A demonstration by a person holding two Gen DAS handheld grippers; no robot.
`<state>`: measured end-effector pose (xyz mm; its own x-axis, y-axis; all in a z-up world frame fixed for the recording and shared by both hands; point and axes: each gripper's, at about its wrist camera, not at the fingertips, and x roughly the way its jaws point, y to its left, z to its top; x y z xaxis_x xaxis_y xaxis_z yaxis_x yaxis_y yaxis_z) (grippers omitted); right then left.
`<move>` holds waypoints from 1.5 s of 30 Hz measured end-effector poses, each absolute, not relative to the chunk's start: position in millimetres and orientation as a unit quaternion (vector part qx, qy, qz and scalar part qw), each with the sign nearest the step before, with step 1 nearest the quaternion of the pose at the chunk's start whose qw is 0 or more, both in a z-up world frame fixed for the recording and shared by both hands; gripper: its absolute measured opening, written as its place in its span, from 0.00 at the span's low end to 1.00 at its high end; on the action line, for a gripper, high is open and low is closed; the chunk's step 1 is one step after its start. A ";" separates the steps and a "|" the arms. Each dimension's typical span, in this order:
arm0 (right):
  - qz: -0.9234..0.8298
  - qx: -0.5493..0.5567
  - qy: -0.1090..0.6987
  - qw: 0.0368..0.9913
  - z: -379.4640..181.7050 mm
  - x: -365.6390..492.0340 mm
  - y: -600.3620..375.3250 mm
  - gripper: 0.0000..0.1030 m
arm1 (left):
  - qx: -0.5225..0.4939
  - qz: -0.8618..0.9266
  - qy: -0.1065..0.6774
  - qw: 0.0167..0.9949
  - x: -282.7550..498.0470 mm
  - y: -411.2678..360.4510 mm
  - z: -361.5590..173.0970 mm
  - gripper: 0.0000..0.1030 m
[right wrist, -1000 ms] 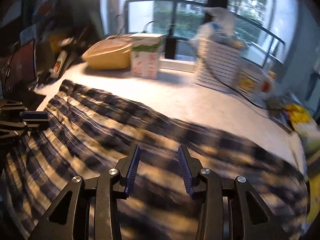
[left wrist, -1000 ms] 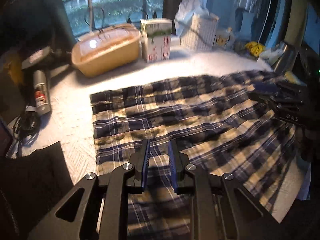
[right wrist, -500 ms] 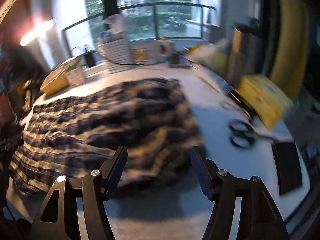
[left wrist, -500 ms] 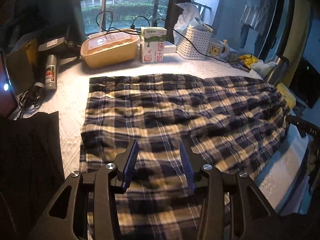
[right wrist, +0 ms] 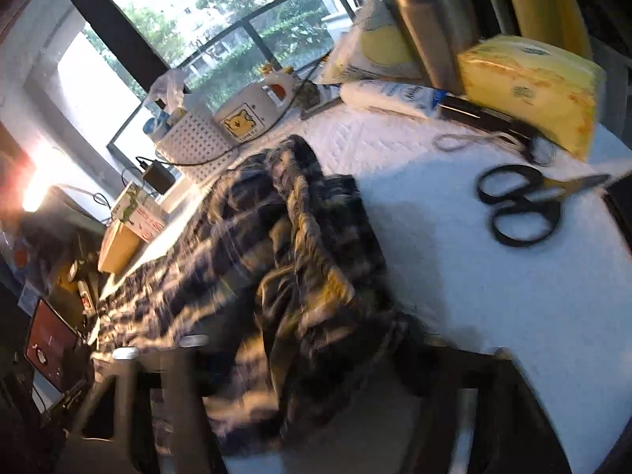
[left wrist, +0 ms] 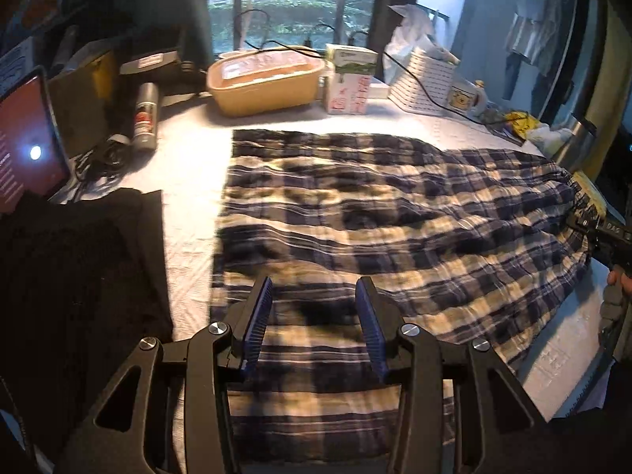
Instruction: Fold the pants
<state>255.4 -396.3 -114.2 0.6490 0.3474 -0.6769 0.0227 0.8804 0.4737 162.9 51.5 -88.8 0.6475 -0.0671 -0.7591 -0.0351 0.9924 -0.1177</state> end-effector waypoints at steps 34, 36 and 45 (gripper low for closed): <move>0.361 -0.056 0.406 0.838 -65.0 258.4 6.4 0.19 | -0.142 0.019 0.334 0.931 97.0 185.5 -78.1 0.45; 0.363 -0.069 0.428 0.825 -81.5 255.7 22.5 0.21 | -0.143 0.027 0.335 0.931 94.0 191.2 -78.7 0.45; 0.428 -0.079 0.428 0.792 -80.7 232.4 29.2 0.80 | -0.130 0.035 0.337 0.932 105.9 188.0 -71.9 0.54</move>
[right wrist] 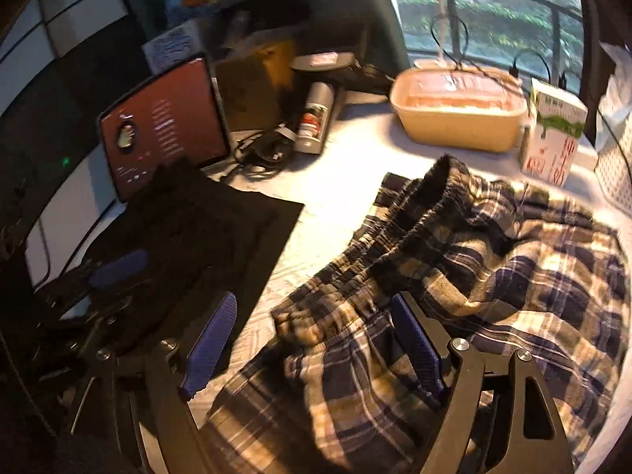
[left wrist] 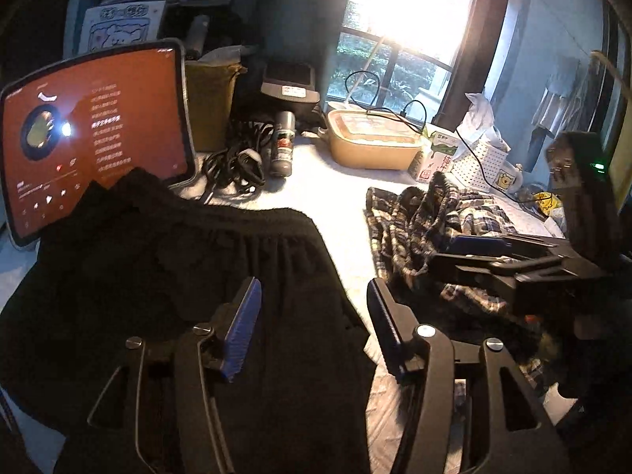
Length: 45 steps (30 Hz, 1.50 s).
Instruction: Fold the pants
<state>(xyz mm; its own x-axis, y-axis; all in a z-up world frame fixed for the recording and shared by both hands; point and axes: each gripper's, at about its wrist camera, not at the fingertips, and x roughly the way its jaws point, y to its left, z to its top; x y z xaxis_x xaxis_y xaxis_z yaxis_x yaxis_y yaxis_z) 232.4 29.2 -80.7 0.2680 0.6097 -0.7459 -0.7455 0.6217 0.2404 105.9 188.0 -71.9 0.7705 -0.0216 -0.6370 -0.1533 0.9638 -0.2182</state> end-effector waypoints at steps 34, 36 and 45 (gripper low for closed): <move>0.310 -0.143 0.445 0.828 -124.3 223.0 -169.6 0.79 | -0.053 -0.008 0.452 0.891 173.5 104.5 -84.9 0.34; 0.312 -0.128 0.441 0.831 -115.9 225.4 -177.3 0.79 | -0.038 -0.010 0.431 0.901 174.8 104.1 -70.5 0.34; 0.289 -0.064 0.380 0.876 -77.5 280.8 -187.1 0.79 | 0.014 -0.064 0.413 0.908 241.7 96.9 -64.7 0.35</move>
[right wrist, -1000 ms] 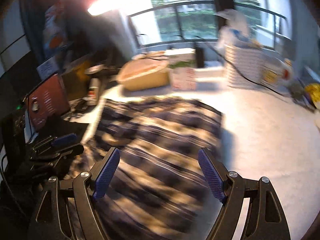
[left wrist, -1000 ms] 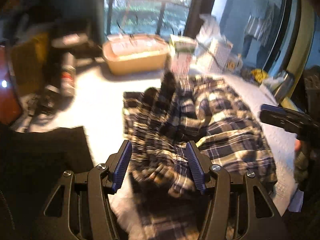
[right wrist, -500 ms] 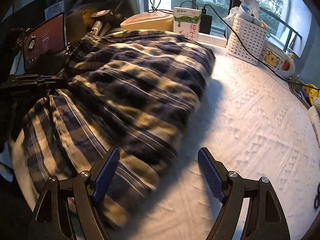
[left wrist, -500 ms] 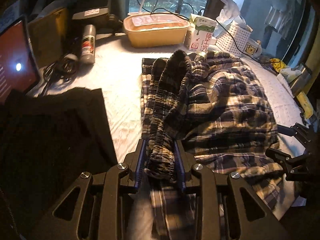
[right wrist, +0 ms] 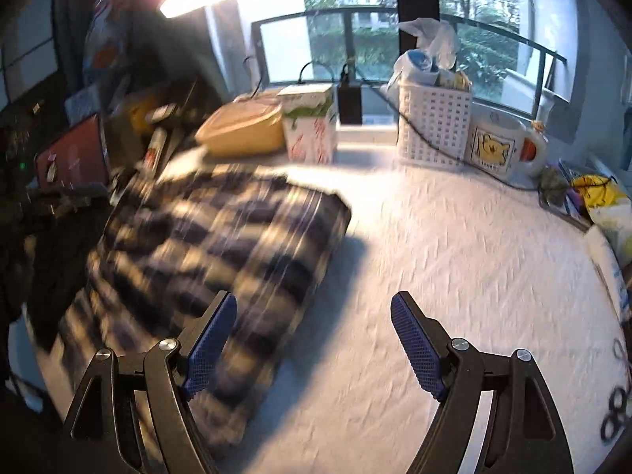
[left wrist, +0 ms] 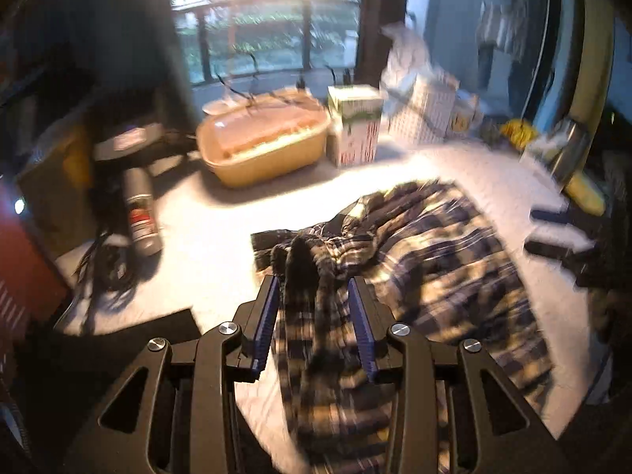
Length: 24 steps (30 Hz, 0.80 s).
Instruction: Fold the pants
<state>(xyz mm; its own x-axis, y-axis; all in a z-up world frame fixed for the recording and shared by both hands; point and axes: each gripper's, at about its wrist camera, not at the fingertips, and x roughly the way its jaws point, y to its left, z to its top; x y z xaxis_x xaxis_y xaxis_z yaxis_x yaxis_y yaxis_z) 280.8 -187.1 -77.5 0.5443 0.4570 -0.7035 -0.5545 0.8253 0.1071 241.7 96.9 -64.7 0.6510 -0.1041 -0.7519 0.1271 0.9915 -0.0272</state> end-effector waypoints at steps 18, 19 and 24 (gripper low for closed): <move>0.265 -0.095 0.425 0.860 -123.3 373.8 -128.9 0.79 | -0.054 -0.044 0.445 0.893 298.6 143.5 -121.6 0.58; 0.262 -0.092 0.422 0.863 -124.1 376.2 -129.4 0.79 | -0.059 -0.044 0.445 0.892 297.8 145.2 -122.0 0.59; 0.222 -0.067 0.412 0.881 -119.6 390.7 -140.2 0.79 | -0.065 -0.049 0.440 0.894 292.8 146.1 -110.6 0.58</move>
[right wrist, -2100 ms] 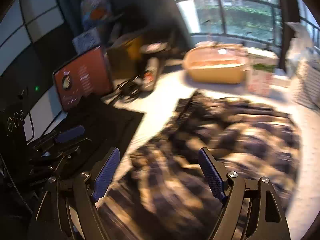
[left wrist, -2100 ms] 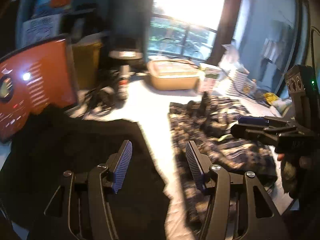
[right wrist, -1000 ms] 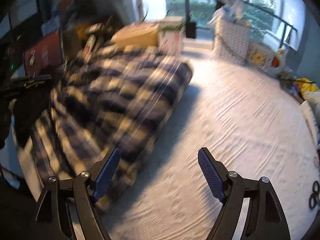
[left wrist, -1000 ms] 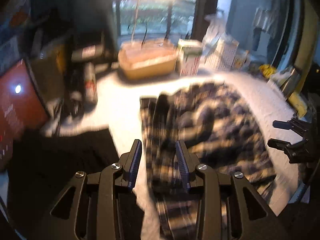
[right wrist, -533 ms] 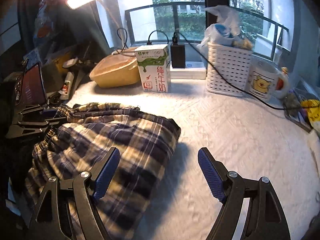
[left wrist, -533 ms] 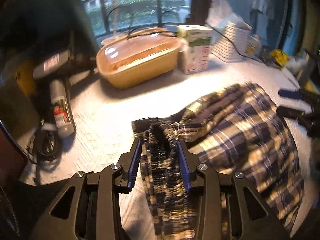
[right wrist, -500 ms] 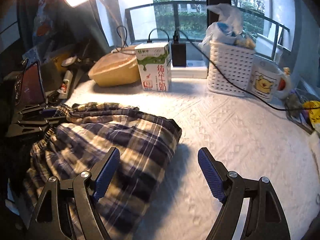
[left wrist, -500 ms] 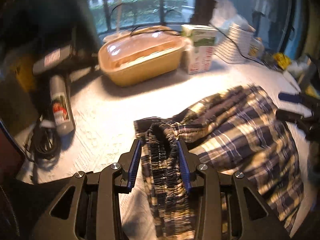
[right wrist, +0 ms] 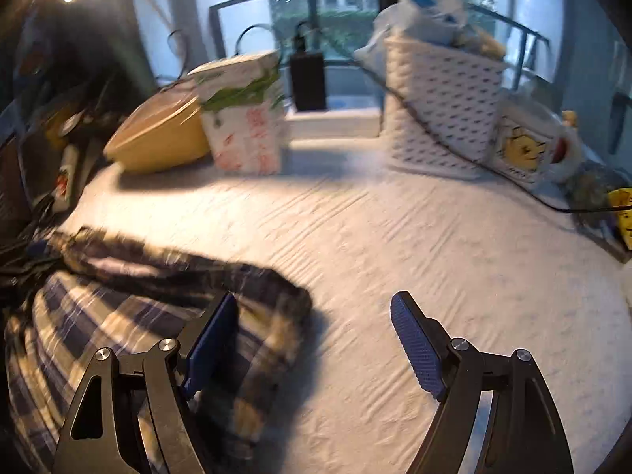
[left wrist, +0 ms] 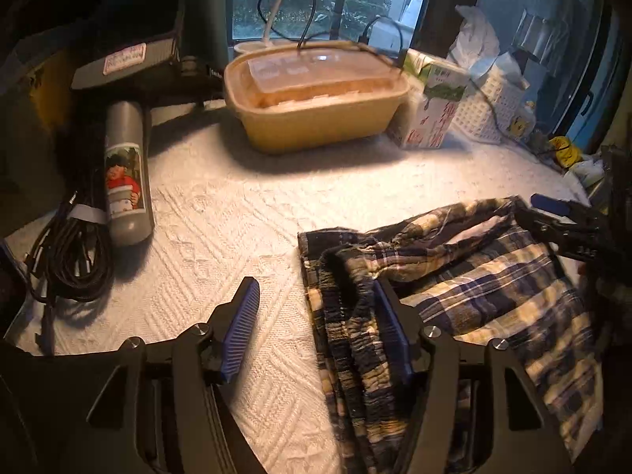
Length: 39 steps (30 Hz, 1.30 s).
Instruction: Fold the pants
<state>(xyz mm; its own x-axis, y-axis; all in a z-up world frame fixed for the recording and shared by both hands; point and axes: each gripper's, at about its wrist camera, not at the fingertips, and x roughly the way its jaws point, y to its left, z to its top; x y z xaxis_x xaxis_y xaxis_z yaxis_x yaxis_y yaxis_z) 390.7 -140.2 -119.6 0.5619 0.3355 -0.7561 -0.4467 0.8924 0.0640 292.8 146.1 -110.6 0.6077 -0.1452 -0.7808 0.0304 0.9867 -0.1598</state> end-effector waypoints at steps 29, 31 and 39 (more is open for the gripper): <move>0.226 -0.039 0.423 0.877 -107.9 375.7 -158.1 0.79 | -0.028 -0.099 0.452 0.886 328.7 129.4 -126.6 0.71; 0.223 -0.038 0.429 0.875 -113.8 378.7 -157.7 0.79 | -0.019 -0.093 0.454 0.886 330.7 126.6 -126.4 0.71; 0.236 -0.026 0.424 0.874 -103.7 374.3 -159.3 0.79 | -0.022 -0.097 0.465 0.880 324.0 125.2 -109.8 0.71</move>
